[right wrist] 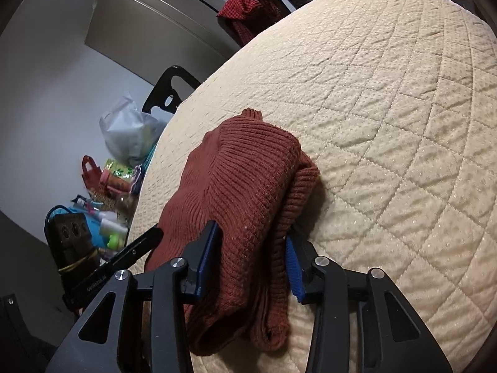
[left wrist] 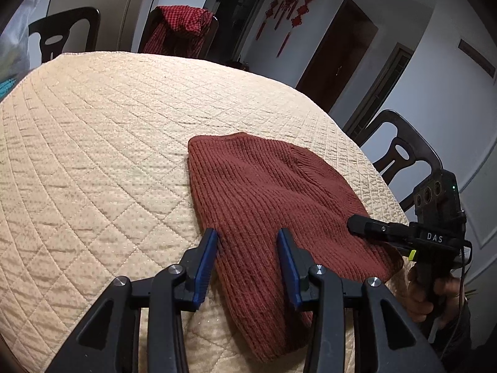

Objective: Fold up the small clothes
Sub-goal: 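Pinch the folded sweater edge with the right tool and tuck it under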

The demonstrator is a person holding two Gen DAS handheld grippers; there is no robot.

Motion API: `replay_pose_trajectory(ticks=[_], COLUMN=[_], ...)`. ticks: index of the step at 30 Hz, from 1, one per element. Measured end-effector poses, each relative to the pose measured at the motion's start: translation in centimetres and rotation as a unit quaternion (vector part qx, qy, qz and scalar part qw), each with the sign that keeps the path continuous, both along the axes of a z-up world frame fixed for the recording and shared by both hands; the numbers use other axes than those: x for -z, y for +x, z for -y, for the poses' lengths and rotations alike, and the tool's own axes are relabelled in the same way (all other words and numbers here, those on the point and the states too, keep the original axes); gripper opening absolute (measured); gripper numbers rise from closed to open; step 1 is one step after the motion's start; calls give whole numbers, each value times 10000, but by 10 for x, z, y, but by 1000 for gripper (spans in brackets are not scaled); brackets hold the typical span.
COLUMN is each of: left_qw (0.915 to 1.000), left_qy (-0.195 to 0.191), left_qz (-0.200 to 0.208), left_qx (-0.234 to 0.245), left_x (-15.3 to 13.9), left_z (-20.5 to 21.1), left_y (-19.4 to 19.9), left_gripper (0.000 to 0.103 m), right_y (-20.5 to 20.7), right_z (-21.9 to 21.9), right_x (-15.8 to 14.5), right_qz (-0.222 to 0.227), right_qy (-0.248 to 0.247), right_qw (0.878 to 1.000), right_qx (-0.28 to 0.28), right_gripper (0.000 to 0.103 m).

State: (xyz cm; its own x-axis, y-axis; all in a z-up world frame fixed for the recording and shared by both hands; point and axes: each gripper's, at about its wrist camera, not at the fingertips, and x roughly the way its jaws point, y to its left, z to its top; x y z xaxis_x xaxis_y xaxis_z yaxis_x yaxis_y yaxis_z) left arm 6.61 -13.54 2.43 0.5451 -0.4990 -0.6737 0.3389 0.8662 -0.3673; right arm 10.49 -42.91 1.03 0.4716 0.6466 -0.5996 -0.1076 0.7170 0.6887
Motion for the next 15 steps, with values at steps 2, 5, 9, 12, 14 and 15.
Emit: replay_pose_trajectory(ticks=[2, 5, 9, 12, 14, 15], left_qw=[9998, 9988, 9990, 9993, 9996, 9998], left_qy=[-114, -318, -261, -161, -24, 75], left_qz=[-154, -336, -339, -321, -266, -205], left_qx=[-47, -139, -110, -31, -26, -14], left_x=[6, 13, 16, 16, 14, 12], left_z=[-2, -8, -3, 6, 10, 12], left_y=[4, 6, 4, 6, 6, 5], left_gripper=[51, 57, 57, 54, 51, 50], right_y=[0, 0, 2, 4, 4, 3], right_z=[-2, -2, -1, -2, -2, -3], right_x=[0, 1, 1, 1, 1, 0], right_qz=[25, 24, 36, 51, 49, 63], right_qy=[-57, -24, -71, -107, -101, -126], right_qw=[10000, 10000, 10000, 9999, 9999, 9999], right_qx=[-25, -42, -56, -65, -54, -55], right_gripper=[40, 38, 37, 36, 35, 34])
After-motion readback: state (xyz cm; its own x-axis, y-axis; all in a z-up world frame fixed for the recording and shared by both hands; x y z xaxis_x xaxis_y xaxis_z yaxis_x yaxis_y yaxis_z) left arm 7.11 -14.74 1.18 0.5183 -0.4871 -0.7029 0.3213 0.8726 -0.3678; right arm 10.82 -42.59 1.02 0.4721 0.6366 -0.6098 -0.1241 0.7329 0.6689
